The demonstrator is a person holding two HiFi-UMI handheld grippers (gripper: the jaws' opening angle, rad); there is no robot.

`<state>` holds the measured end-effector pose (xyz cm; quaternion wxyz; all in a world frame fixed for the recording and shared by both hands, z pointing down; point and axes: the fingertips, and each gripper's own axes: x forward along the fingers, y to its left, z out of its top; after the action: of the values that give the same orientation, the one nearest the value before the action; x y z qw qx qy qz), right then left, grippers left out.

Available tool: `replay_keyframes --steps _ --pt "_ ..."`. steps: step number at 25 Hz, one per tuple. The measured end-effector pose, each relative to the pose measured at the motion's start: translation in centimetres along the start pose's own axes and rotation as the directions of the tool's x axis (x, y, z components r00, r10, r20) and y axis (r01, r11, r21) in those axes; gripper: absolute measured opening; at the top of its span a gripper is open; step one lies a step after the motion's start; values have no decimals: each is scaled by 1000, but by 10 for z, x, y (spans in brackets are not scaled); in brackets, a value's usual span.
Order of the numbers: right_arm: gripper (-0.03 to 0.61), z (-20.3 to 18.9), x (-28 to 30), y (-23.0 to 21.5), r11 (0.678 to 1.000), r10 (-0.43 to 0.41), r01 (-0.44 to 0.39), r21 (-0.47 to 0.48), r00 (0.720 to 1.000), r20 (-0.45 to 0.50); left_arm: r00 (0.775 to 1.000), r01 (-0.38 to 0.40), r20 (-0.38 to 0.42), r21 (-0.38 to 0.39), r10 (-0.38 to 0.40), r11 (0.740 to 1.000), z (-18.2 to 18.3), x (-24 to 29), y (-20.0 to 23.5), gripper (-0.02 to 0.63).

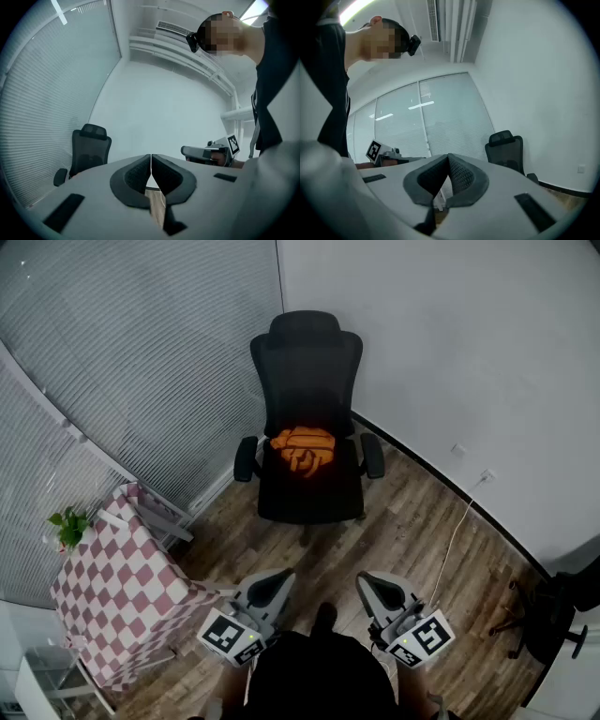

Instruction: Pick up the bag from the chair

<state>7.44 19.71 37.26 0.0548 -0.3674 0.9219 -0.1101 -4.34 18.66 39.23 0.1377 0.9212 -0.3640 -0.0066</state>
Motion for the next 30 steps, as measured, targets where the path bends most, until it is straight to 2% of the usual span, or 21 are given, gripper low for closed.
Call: replay_keyframes --steps 6,12,17,21,30 --pt "18 5 -1 -7 1000 7 -7 -20 1000 2 1000 -12 -9 -3 12 1000 -3 5 -3 34" --pt "18 5 -3 -21 995 2 -5 101 999 32 1000 -24 -16 1 24 1000 -3 11 -7 34" --pt "20 -1 -8 -31 995 -13 11 99 1000 20 999 -41 -26 1 41 999 -8 18 -13 34" --pt "18 -3 -6 -41 986 7 -11 168 1000 22 997 -57 -46 -17 56 998 -12 20 -18 34" --pt "19 -18 17 -43 978 16 -13 209 1000 -14 994 -79 -73 -42 76 996 -18 14 3 34"
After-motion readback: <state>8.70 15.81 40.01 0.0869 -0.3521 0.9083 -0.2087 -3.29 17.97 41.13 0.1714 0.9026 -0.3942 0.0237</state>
